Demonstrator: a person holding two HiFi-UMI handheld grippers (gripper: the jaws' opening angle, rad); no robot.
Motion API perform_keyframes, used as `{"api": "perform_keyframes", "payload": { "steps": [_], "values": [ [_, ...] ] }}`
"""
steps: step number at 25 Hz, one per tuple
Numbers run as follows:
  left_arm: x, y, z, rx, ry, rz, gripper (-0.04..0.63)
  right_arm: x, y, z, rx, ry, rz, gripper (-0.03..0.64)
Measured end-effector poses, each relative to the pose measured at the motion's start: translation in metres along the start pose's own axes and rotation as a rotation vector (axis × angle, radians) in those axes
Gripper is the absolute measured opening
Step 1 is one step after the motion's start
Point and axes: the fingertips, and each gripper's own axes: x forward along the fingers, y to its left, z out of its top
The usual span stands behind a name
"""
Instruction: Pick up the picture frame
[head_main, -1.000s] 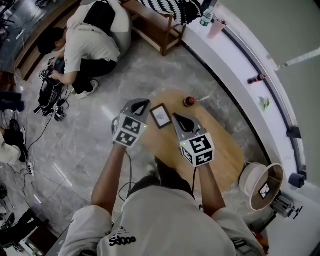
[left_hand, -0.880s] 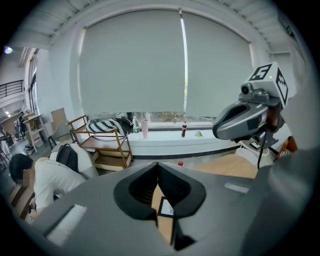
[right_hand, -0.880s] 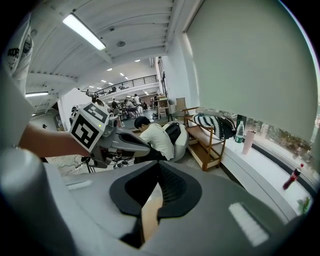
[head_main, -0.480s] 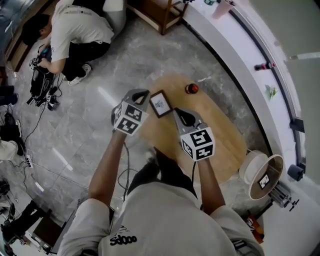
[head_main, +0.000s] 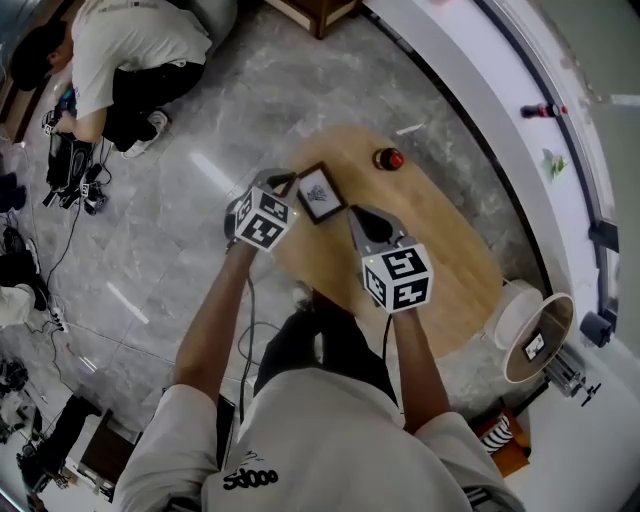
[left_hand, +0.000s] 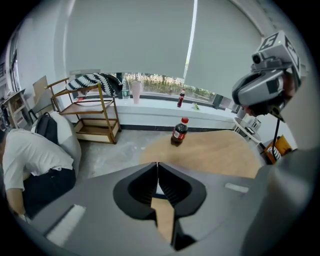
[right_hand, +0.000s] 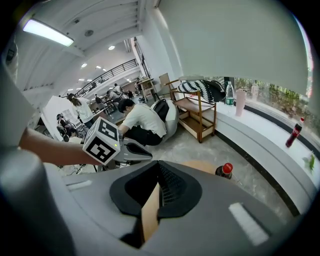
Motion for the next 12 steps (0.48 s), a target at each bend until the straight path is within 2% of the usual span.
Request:
{"api": "perform_keyframes", "payload": {
  "steps": [6, 12],
  "values": [
    [0.044, 0.005, -0.029, -0.026, 0.062, -0.03, 0.045, 0.015, -0.015, -0.025, 0.064, 0.035, -0.006, 0.003],
    [0.085, 0.008, -0.051, 0.007, 0.125, -0.062, 0.058, 0.036, -0.033, -0.04, 0.142, 0.051, -0.004, 0.003]
  ]
}}
